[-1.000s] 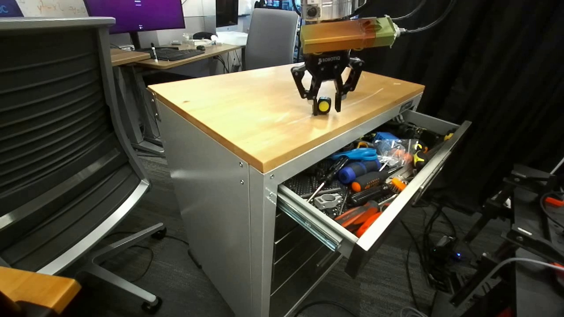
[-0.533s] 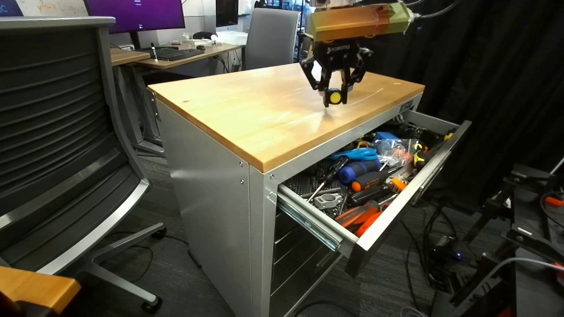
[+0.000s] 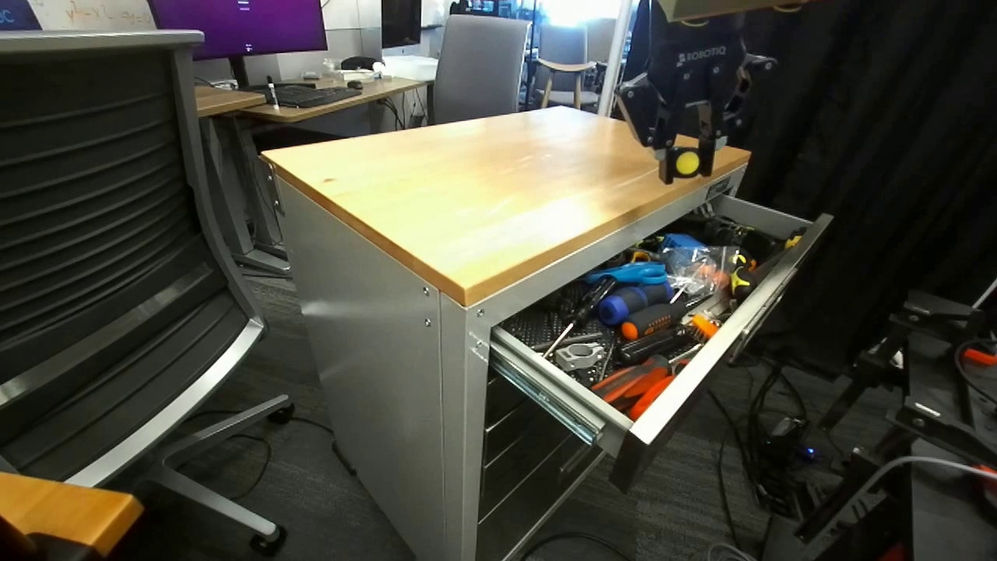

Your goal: Put the screwdriver in the drawer then close the drawer

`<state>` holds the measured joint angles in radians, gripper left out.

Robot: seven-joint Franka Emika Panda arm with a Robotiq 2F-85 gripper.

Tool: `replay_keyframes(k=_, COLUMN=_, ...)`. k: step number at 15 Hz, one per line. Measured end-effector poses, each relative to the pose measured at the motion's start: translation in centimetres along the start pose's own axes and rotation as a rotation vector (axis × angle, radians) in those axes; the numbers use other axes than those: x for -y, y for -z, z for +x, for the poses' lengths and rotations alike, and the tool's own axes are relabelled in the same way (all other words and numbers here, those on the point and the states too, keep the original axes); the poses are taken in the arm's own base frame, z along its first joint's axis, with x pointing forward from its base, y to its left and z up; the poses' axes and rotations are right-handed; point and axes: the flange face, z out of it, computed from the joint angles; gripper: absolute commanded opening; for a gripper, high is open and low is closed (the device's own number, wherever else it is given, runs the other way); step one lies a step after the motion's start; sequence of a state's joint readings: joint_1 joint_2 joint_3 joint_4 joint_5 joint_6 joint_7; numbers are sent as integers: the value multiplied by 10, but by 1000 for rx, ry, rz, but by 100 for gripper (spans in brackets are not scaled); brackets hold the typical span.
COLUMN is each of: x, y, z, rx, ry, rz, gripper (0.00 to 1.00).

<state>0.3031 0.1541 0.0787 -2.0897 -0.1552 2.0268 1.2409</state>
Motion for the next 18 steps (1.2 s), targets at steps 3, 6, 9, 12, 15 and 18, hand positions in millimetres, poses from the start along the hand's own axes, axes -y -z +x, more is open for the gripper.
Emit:
replay_keyframes(k=3, x=-8, y=-10, z=-16, rx=46, ry=2, rz=-10, gripper=91)
replay_keyframes(k=6, x=-18, y=-14, z=-25, rx=137, ry=13, rz=11, gripper=100)
replay_keyframes(k=9, x=-32, y=-22, z=-34, rx=294, ry=62, rz=64, gripper=100)
replay_keyframes(k=12, x=-44, y=-40, z=-46, rx=433, ry=149, rz=96, gripper=100)
replay_keyframes(k=15, x=-53, y=-57, z=-62, rx=535, ry=277, rz=90, gripper=75)
replay_keyframes(k=18, x=-60, y=-72, z=-77, rx=605, ry=420, rz=45, gripper=61)
